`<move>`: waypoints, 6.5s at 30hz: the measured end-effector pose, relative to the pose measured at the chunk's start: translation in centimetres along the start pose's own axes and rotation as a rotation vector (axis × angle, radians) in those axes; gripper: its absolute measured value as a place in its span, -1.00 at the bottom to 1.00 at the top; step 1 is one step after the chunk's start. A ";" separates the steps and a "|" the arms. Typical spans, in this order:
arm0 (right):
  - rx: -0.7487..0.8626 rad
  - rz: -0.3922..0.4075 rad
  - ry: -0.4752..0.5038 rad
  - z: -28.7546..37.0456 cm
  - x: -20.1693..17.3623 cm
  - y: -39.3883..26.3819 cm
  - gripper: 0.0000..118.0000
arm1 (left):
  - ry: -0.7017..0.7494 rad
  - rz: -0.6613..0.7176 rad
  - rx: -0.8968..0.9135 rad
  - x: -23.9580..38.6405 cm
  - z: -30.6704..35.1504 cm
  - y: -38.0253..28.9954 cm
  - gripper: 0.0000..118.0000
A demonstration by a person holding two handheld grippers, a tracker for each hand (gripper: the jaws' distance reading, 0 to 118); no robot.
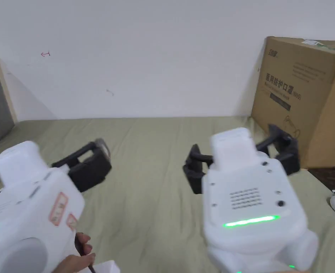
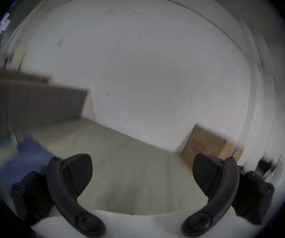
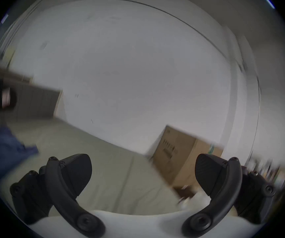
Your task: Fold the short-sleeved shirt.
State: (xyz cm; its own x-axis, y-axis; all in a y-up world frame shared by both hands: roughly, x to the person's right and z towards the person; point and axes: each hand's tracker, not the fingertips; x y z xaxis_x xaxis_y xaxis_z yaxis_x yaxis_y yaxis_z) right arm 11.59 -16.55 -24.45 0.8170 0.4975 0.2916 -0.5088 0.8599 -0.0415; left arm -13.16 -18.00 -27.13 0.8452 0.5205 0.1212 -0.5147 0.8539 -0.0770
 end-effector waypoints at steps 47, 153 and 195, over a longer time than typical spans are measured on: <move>-0.288 -0.491 -0.061 -1.1 3.6 -5.5 -0.99 | 0.055 -0.577 -0.124 3.8 -0.5 -2.6 -1.00; -0.593 -0.605 -0.032 -3.7 9.8 -12.1 -0.99 | -0.270 -0.257 -1.246 10.3 -17.5 -27.6 -0.87; -0.833 -0.461 0.324 -9.6 -5.9 -18.0 -0.99 | 0.413 -0.117 -1.061 -21.4 -28.7 -15.4 -0.90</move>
State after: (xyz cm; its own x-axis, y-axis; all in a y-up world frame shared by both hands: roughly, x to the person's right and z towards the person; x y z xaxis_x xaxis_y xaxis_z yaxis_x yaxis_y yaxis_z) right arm 18.59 -33.85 -34.62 0.9839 -0.0032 0.1786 0.1261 0.7204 -0.6820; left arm -19.20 -42.38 -56.96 0.9635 0.2300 -0.1371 -0.2155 0.3622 -0.9068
